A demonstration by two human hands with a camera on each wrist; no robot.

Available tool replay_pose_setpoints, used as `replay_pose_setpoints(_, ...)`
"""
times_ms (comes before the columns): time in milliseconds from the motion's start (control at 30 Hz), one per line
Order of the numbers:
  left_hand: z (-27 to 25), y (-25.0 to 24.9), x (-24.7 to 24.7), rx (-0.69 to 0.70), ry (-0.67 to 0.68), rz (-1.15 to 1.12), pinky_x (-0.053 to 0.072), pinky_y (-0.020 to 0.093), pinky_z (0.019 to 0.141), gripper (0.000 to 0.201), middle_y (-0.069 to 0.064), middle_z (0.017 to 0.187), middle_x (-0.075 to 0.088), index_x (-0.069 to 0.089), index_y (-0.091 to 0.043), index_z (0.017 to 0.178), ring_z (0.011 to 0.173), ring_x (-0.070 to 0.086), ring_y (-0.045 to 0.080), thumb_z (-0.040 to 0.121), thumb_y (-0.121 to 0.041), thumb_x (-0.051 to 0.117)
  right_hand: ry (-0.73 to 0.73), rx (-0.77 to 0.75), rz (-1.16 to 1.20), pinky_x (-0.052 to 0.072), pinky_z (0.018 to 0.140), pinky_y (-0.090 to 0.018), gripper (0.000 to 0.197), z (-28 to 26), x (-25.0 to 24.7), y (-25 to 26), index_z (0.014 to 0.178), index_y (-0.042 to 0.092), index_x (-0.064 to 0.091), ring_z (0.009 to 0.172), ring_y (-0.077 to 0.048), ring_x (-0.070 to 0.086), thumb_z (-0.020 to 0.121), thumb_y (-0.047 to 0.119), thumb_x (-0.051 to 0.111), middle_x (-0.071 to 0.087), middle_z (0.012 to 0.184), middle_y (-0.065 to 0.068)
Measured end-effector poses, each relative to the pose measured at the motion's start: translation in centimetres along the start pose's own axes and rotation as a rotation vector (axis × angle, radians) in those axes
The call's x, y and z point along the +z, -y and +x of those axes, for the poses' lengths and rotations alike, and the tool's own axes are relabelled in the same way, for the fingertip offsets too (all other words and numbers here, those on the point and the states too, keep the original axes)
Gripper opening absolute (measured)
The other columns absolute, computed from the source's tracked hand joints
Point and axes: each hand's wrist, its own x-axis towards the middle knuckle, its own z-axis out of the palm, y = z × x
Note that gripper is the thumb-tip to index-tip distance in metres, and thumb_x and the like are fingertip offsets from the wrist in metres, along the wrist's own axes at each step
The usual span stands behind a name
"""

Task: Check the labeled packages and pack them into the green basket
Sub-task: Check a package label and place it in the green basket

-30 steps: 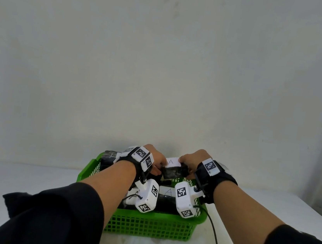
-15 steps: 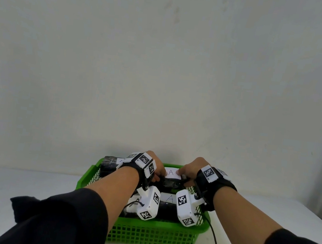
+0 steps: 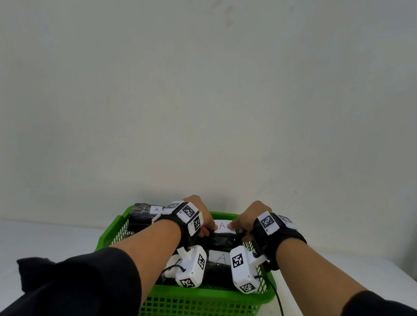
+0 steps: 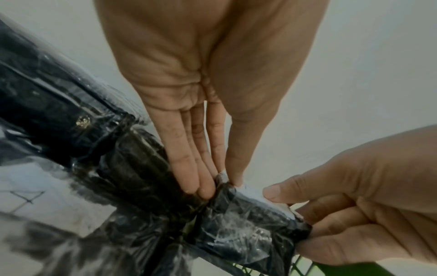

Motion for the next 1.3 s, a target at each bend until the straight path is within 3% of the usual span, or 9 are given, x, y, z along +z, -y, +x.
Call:
replay_pose_setpoints(167,0.2,0.0,0.2,0.014,-0.030,0.055,0.062,0.043,0.078,0.029,0.013,0.070,0.075,0.077,-0.001,0.081,0.078,0.076,0.028,0.062,-0.019,0.090,0.047,-0.025,-0.124,0.062,0.091,-0.040,0.033,-0.1,0.0,0.7,0.076,0.011,0.066,0.095,-0.029,0.076,0.079,0.035,0.089,0.078,0.104,-0.013)
replay_pose_setpoints(267,0.5,-0.1,0.5,0.000,-0.052,0.077,0.062,0.039,0.078,0.031,0.009,0.069,0.076,0.078,-0.004,0.082,0.077,0.076,0.024,0.062,-0.024,0.091,0.059,-0.045,-0.173,0.061,0.090,-0.038,0.034,-0.2,-0.2,1.0,0.071,0.012,0.062,0.098,-0.029,0.075,0.082,0.033,0.087,0.078,0.107,-0.013)
replay_pose_setpoints(433,1.7,0.0,1.0,-0.002,-0.091,0.114,0.062,0.039,0.077,0.033,0.008,0.066,0.075,0.078,-0.004,0.079,0.072,0.076,0.021,0.057,-0.025,0.092,0.043,-0.045,-0.167,0.063,0.088,-0.043,0.035,0.1,-0.2,0.6,0.072,0.010,0.064,0.089,-0.030,0.077,0.074,0.030,0.093,0.078,0.098,-0.013)
replay_pose_setpoints(600,2.9,0.3,1.6,-0.023,-0.144,0.178,0.063,0.037,0.071,0.041,0.007,0.067,0.075,0.077,-0.005,0.075,0.069,0.076,0.021,0.049,-0.032,0.094,-0.003,-0.047,-0.212,0.060,0.078,-0.033,0.042,0.2,0.1,0.8,0.069,0.012,0.056,0.082,-0.027,0.070,0.074,0.031,0.093,0.070,0.090,-0.008)
replay_pose_setpoints(867,3.7,0.7,1.6,-0.030,-0.132,0.199,0.062,0.037,0.073,0.040,0.007,0.068,0.075,0.078,-0.005,0.076,0.070,0.076,0.021,0.048,-0.030,0.093,-0.061,-0.078,-0.250,0.050,0.060,-0.028,0.049,-0.4,0.1,0.7,0.069,0.013,0.054,0.074,-0.023,0.064,0.066,0.037,0.098,0.061,0.074,-0.003)
replay_pose_setpoints(933,3.8,0.7,1.6,-0.031,-0.133,0.205,0.062,0.036,0.073,0.039,0.006,0.068,0.076,0.078,-0.006,0.077,0.070,0.076,0.020,0.049,-0.030,0.093,-0.072,-0.089,-0.256,0.049,0.063,-0.028,0.052,-0.6,0.0,0.8,0.070,0.013,0.053,0.076,-0.023,0.063,0.065,0.037,0.098,0.056,0.071,-0.002)
replay_pose_setpoints(1067,4.0,0.7,1.4,-0.021,-0.130,0.201,0.062,0.036,0.074,0.037,0.005,0.067,0.075,0.078,-0.006,0.078,0.070,0.076,0.019,0.053,-0.029,0.092,-0.088,-0.104,-0.261,0.050,0.063,-0.028,0.053,-0.5,-0.1,0.9,0.072,0.012,0.053,0.079,-0.023,0.065,0.064,0.038,0.098,0.065,0.082,-0.006)
replay_pose_setpoints(1300,4.1,0.7,1.3,-0.030,-0.127,0.217,0.062,0.035,0.076,0.036,0.004,0.067,0.076,0.078,-0.007,0.079,0.071,0.076,0.018,0.057,-0.031,0.092,-0.107,-0.111,-0.259,0.049,0.064,-0.027,0.053,-0.5,-0.2,0.9,0.073,0.012,0.051,0.079,-0.023,0.063,0.068,0.038,0.097,0.057,0.075,-0.003)
